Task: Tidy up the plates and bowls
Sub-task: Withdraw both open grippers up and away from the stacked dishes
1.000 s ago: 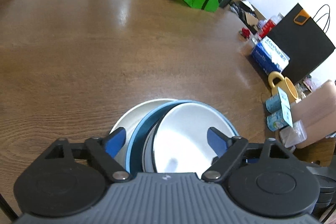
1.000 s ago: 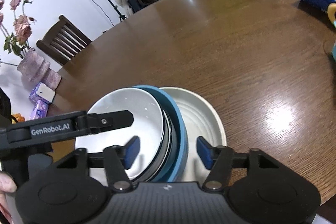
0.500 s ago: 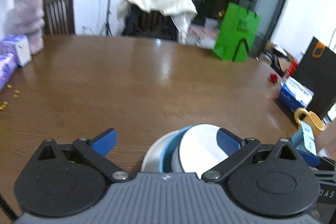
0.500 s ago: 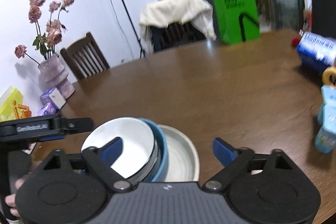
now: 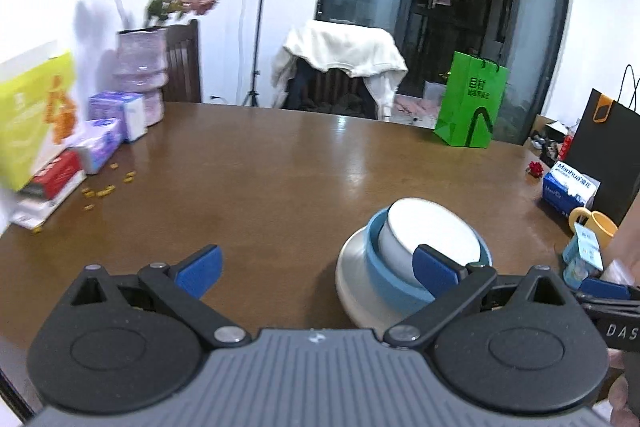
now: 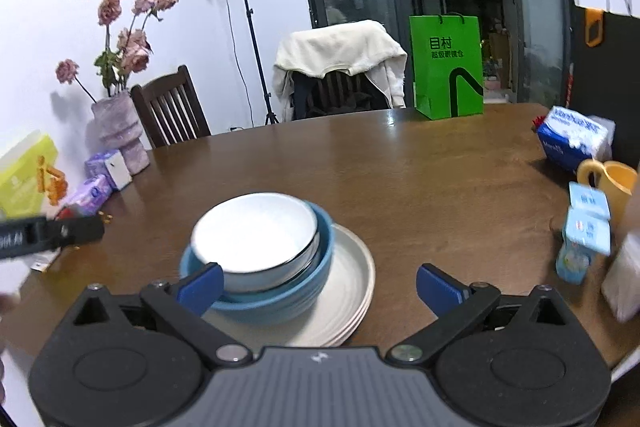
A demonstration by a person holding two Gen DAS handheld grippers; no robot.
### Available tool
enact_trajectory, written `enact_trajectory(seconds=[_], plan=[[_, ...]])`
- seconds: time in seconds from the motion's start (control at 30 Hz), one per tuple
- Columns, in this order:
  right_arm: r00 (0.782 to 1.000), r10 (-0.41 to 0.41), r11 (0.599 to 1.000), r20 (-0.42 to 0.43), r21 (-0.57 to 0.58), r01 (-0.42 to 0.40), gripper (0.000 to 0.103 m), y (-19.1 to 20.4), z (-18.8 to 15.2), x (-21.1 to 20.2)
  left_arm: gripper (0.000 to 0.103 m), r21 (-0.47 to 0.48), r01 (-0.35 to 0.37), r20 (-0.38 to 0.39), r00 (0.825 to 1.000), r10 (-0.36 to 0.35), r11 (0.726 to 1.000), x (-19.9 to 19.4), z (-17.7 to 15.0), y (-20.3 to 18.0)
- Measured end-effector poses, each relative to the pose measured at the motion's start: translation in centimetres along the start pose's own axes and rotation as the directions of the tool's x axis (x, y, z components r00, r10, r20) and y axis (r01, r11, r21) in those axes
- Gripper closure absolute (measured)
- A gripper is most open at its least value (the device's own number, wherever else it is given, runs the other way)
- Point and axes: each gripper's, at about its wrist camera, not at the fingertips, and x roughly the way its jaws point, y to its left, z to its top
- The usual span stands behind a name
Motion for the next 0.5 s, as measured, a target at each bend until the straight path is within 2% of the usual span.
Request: enact_trajectory(seconds=[0.23, 0.5], plan=[[0.999, -0.018, 0.999, 0.045, -0.049, 0.021, 0.000, 3.3, -3.9, -7.0, 0.000, -0.002, -0.022, -0.002, 1.000, 0.022, 1.000, -7.2, -3.5, 2.0], [0.997, -0.024, 0.995, 0.074, -0.092, 0.030, 0.000, 5.7, -6.9, -12.8, 0.000, -0.012, -0.028, 0.013, 1.000, 0.028, 1.000, -12.3, -5.6, 3.1]])
